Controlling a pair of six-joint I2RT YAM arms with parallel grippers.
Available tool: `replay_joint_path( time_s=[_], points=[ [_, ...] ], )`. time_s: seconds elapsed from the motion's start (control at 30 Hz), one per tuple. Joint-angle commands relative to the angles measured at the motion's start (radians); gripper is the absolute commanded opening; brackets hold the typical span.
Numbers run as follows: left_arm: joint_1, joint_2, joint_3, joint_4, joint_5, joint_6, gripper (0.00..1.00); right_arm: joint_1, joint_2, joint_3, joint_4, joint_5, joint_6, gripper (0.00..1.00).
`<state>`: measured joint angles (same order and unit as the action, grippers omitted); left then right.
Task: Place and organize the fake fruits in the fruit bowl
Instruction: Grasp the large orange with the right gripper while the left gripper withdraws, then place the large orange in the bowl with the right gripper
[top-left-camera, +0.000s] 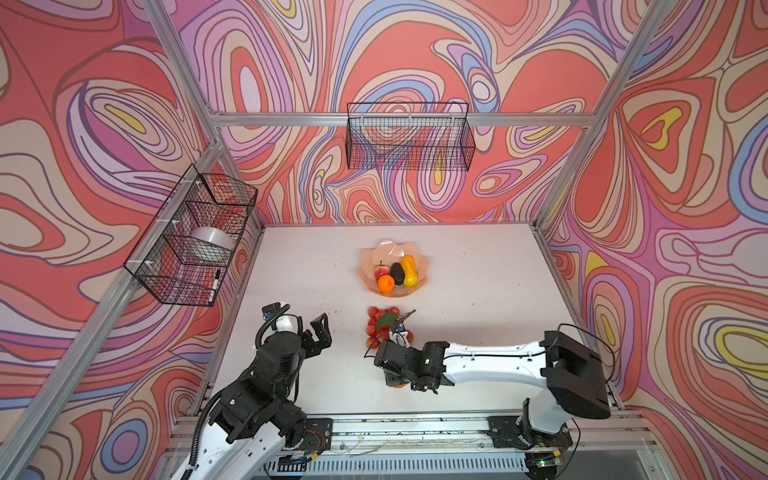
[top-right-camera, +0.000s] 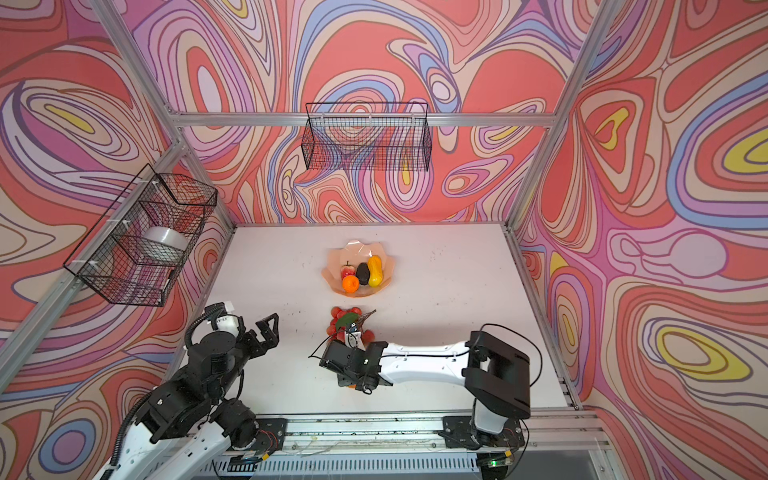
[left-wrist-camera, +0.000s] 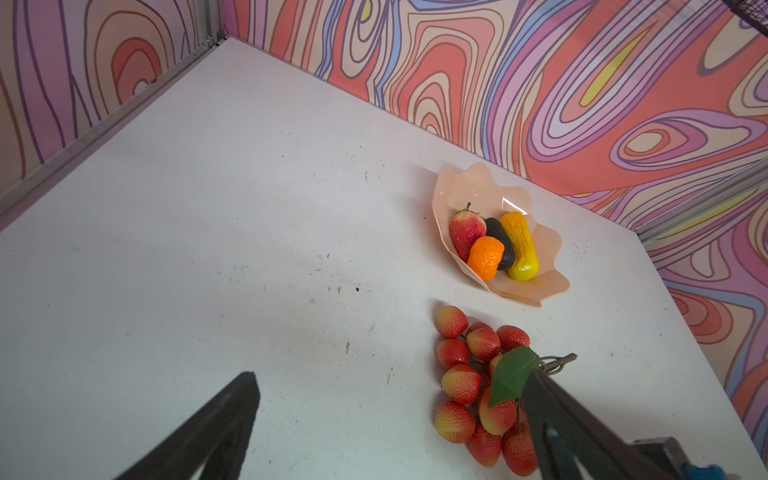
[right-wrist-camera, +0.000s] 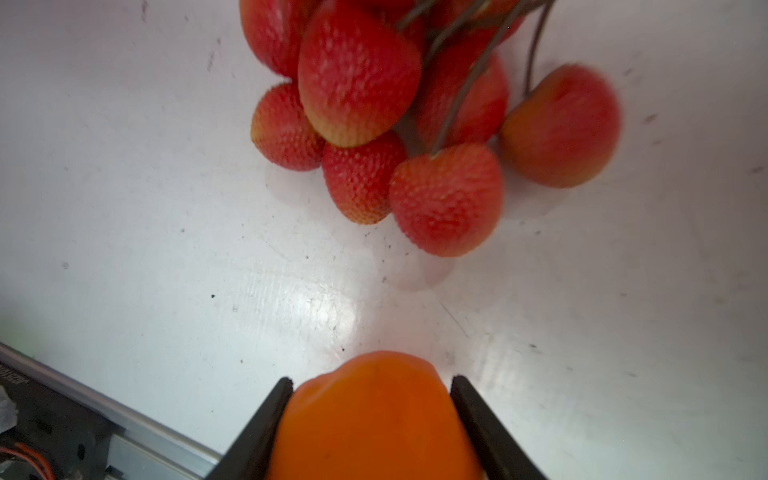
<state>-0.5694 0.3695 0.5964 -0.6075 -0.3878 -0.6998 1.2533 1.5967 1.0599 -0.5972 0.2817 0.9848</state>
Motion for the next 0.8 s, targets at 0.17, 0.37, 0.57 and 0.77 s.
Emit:
replay_joint_path(
  time_s=[0.17, 0.37, 0.57, 0.77],
  points=[
    [0.003, 0.089, -0.025, 0.182, 0.361, 0.071, 1.00, -0.274, -0.182, 0.080, -0.057, 0.082, -0.224, 0.46],
    [0.003, 0.165, 0.021, 0.224, 0.588, 0.153, 1.00, -0.457, 0.021, 0.311, -0.024, 0.010, -0.436, 0.47],
    [0.003, 0.174, 0.036, 0.224, 0.630, 0.174, 1.00, -0.529, 0.260, 0.512, -0.024, -0.003, -0.534, 0.48],
    [0.003, 0.141, 0.040, 0.199, 0.608, 0.181, 1.00, -0.561, 0.417, 0.632, -0.001, -0.059, -0.583, 0.51]
  ],
)
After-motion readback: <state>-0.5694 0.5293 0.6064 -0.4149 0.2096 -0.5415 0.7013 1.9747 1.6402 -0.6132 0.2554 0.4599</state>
